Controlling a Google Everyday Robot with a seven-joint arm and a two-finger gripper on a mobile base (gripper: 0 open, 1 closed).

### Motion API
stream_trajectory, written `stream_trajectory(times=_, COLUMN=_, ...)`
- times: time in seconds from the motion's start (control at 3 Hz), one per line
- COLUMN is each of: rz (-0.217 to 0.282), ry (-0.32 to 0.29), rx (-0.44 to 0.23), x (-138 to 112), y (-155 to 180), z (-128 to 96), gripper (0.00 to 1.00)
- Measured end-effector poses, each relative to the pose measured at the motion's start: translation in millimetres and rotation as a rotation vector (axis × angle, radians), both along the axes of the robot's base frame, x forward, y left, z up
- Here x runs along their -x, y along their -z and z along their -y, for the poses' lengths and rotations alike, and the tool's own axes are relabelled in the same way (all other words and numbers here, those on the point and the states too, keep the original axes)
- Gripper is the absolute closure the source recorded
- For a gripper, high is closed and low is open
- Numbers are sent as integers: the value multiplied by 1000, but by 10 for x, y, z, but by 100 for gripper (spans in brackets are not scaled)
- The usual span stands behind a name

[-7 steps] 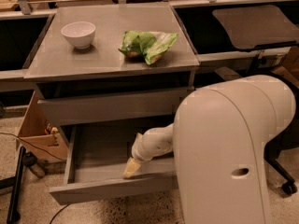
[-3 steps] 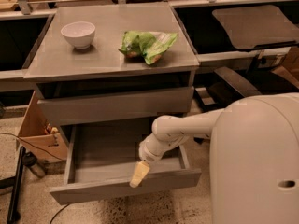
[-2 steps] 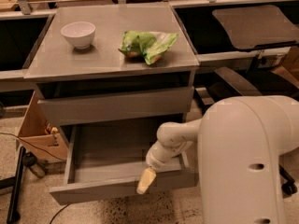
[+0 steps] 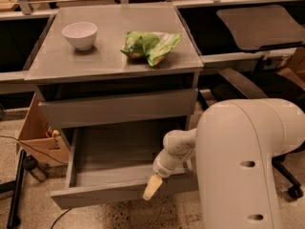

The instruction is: Close middle drawer

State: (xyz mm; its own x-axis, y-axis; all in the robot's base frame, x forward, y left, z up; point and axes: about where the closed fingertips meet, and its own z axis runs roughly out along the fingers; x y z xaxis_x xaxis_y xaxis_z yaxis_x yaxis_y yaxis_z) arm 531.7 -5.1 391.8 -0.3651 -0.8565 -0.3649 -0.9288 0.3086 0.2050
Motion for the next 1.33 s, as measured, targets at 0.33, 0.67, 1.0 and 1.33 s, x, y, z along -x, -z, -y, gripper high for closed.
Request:
stream_trajectory(times=0.33, rz=14, ry=11, rx=6, x=-10, y=-7, z=-2, gripper=0)
stream_trajectory(times=0.67, rz=35, ry=26, rx=13, x=-27, y=-22, z=-8, gripper=0)
stream_trajectory(times=1.0, rz=73, ry=30, rx=11, x=-39, y=-83, z=-113, gripper=0)
stream_trajectory(times=1.33, rz=127, ry=51, rx=30, x=149, y=-196, z=-249, gripper=0)
